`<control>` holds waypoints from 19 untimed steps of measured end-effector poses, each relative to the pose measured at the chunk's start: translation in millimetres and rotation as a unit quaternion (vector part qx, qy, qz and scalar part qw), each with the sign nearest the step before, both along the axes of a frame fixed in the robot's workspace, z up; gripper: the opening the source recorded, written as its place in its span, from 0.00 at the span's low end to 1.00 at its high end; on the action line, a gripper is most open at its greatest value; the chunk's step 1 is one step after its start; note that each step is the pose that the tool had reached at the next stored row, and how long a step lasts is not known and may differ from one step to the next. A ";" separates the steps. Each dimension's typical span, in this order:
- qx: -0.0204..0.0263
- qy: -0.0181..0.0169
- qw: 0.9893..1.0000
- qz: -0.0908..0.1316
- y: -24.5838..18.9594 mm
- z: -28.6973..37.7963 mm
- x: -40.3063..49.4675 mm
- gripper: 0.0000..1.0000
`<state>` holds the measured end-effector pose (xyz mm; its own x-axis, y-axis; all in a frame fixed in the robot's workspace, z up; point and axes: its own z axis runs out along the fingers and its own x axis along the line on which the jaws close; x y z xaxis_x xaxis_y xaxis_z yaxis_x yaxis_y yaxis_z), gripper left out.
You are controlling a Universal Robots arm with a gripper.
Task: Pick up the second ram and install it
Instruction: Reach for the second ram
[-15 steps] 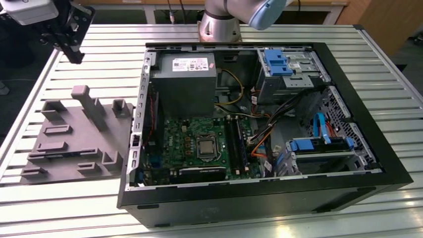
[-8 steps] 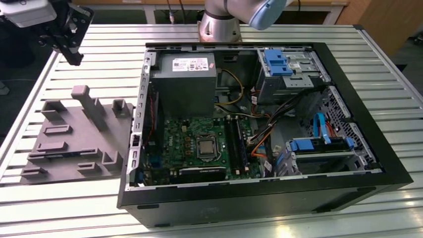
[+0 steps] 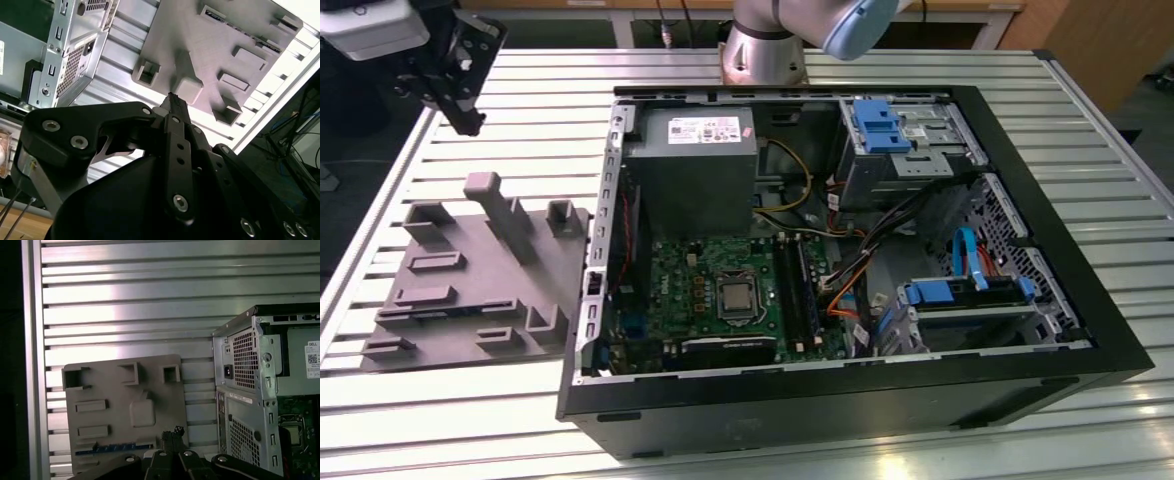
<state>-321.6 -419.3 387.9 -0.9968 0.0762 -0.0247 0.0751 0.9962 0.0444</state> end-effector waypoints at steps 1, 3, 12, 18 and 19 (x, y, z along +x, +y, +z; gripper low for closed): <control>0.000 0.000 1.000 0.000 -0.4 -0.1 -0.3 0.11; 0.000 0.000 1.000 0.000 -1.0 -0.3 -0.8 0.11; 0.000 0.000 1.000 0.000 -3.9 -1.4 -4.3 0.11; 0.000 0.000 1.000 0.000 -5.6 -2.0 -6.0 0.11; 0.000 0.000 1.000 0.000 -5.9 -2.1 -6.2 0.11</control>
<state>-327.8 -425.2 385.8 -0.9968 0.0762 -0.0247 0.0751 0.9962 0.0444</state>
